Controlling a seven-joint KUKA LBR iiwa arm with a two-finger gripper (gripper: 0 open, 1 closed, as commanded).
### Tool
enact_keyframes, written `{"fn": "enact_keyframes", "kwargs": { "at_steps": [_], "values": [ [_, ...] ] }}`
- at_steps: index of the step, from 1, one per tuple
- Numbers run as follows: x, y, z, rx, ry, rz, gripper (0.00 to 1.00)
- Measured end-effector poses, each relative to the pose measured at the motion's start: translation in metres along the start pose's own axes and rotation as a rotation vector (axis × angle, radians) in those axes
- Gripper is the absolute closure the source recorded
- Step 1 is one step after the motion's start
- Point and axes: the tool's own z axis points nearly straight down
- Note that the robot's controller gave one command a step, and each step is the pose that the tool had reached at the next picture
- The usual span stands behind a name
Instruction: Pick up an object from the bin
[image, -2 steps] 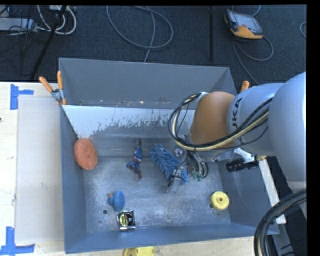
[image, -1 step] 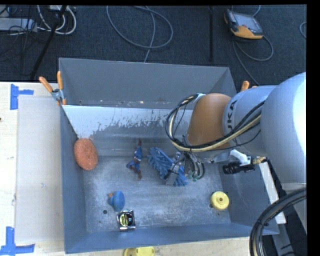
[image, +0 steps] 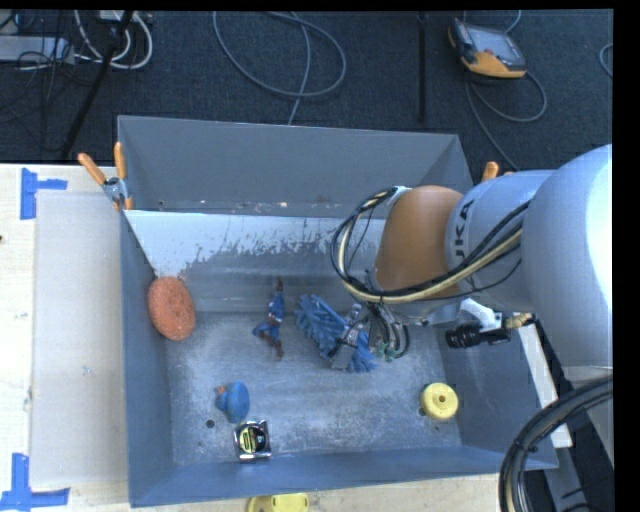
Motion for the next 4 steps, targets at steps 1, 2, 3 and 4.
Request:
{"fn": "enact_keyframes", "kwargs": {
  "at_steps": [1,2,3,4],
  "values": [
    [0.0,0.0,-0.002,0.0,0.001,0.003,1.0],
    [0.002,-0.001,-0.011,0.003,0.007,0.002,1.0],
    [0.003,-0.001,-0.031,0.004,0.01,0.001,1.0],
    [0.001,-0.001,-0.049,0.001,0.002,0.0,1.0]
  ]
}}
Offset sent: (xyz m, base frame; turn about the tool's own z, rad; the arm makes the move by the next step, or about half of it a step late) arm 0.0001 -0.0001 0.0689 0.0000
